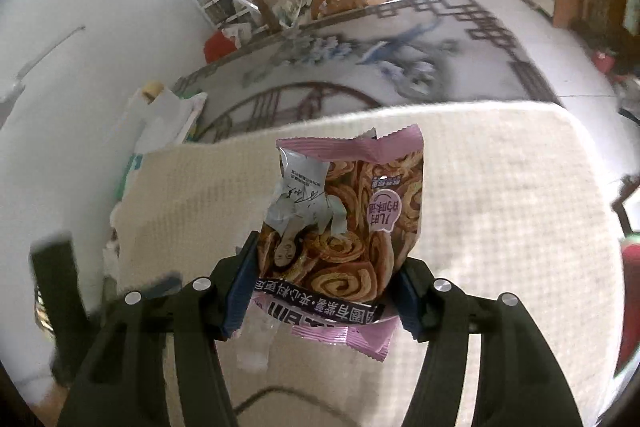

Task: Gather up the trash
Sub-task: 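Grasp the pink-and-brown bread snack bag with the right tool, then carry the bottle and snack bag over the red bin with both tools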

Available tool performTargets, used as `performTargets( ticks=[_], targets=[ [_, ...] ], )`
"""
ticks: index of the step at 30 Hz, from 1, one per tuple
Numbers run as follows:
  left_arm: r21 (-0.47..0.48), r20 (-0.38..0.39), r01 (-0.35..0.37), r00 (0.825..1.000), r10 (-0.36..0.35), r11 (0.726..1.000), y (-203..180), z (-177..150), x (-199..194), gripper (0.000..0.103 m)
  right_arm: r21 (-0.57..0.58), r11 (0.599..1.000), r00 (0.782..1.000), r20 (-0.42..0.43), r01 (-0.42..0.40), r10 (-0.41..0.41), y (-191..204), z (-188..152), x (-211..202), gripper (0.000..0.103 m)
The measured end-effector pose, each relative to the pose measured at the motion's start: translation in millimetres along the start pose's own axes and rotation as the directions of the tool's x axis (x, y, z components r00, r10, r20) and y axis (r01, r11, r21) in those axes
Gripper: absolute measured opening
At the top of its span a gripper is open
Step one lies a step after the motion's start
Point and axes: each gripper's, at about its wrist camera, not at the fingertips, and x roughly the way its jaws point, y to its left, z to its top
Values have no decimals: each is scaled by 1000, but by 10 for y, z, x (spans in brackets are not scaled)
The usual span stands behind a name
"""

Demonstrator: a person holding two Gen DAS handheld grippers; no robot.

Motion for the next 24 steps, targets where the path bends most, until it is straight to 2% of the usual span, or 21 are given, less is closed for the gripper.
performTargets(
  ticks=[5,8,12,24],
  targets=[
    [23,-22,0,1000,1,1000,-135,-36,99,71,134,991,999,44,-14,8,-159,-473,-315,60],
    [36,-33,8,999,-7,999,-223,-47,165,71,134,990,997,60,36,-44,-245,-520,-420,60],
    [68,-61,4,998,0,998,-368,-96,296,71,178,983,995,81,45,-61,-403,-627,-553,60],
    [62,-73,-16,997,21,998,-524,-53,523,71,226,974,994,93,37,-60,-654,-851,-776,60]
  ],
)
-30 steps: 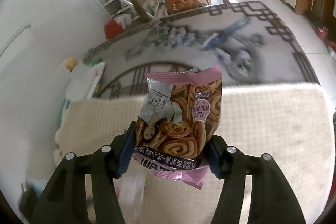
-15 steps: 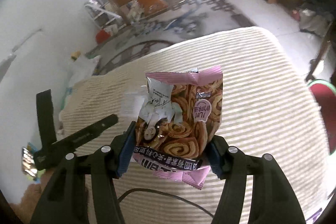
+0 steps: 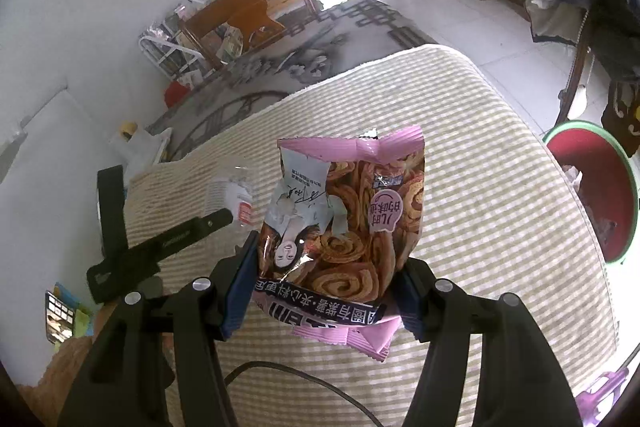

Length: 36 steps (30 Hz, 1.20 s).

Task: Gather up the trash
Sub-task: 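Carry the bottle and snack bag over the red bin with both tools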

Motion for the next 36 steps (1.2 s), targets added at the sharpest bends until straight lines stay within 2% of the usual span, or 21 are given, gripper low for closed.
performTargets(
  ticks=[4,6,10,22,31,36],
  targets=[
    [-6,-21,-9,1000,9,1000,-14,5,66,69,-2,1000,1000,3,0,0,-52,2,-42,60],
    [-16,-24,7,1000,-7,1000,-17,-10,61,57,-1,1000,1000,9,2,-2,-72,8,-58,60],
    [-14,2,-3,1000,3,1000,-106,-57,-48,57,12,1000,1000,19,0,0,-138,33,-94,60],
    [2,130,54,990,-54,999,-583,-263,-703,57,17,999,999,0,-35,35,-276,82,-68,60],
    [24,176,56,983,-60,998,-932,-308,-866,57,-3,998,998,-11,-57,57,-447,158,-126,60],
    [57,183,27,982,-37,998,-1209,-371,-849,57,-8,998,998,-15,-63,63,-623,235,-170,60]
  ],
)
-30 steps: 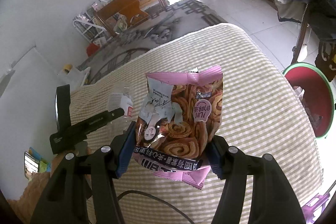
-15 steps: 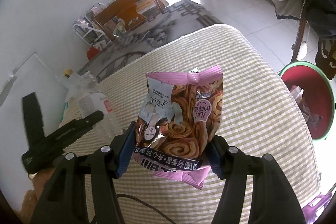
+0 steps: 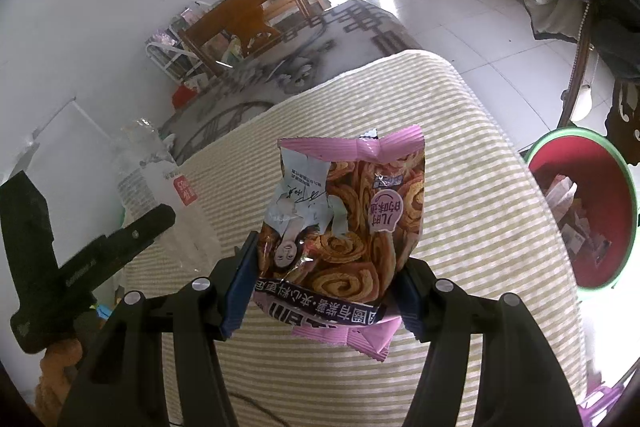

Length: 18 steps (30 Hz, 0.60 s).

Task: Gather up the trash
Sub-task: 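Carry the bottle and snack bag over the red bin with both tools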

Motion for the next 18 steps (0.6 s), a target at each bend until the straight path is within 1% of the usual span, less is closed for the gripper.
performTargets(
  ticks=[8,18],
  targets=[
    [13,0,0,1000,0,1000,-379,-46,89,57,-12,1000,1000,5,-3,3,-267,93,-129,60],
    [80,18,1,1000,-3,997,-899,-86,136,57,17,1000,999,34,1,-2,-626,182,-369,60]
  ],
)
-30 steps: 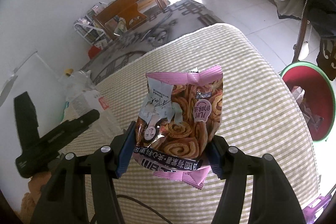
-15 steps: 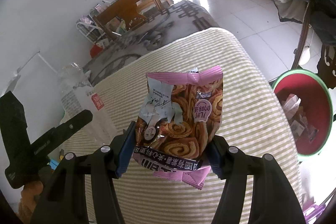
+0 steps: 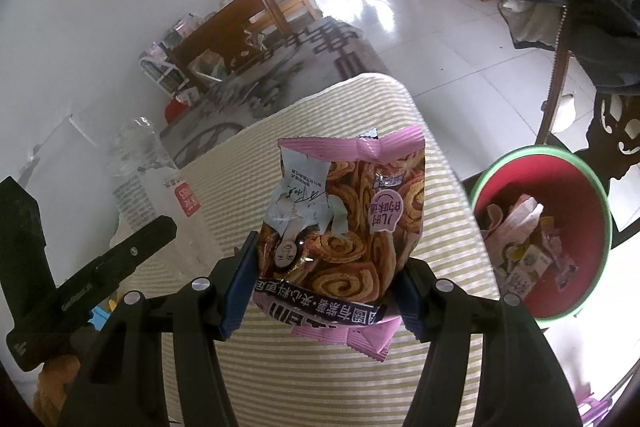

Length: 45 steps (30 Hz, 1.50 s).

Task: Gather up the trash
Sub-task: 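Carry the bottle and snack bag over the red bin with both tools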

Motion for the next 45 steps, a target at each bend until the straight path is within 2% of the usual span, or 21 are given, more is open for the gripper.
performTargets(
  ticks=[21,36,45],
  targets=[
    [118,-31,55,998,-51,991,-801,-28,193,57,114,993,997,70,35,-43,-728,88,-404,60],
    [180,-88,98,993,-83,979,-1291,-52,484,57,184,981,993,91,63,-81,-1187,137,-569,60],
    [223,-150,140,983,-108,965,-1609,-82,741,57,244,965,988,94,95,-121,-1519,154,-638,60]
  ],
)
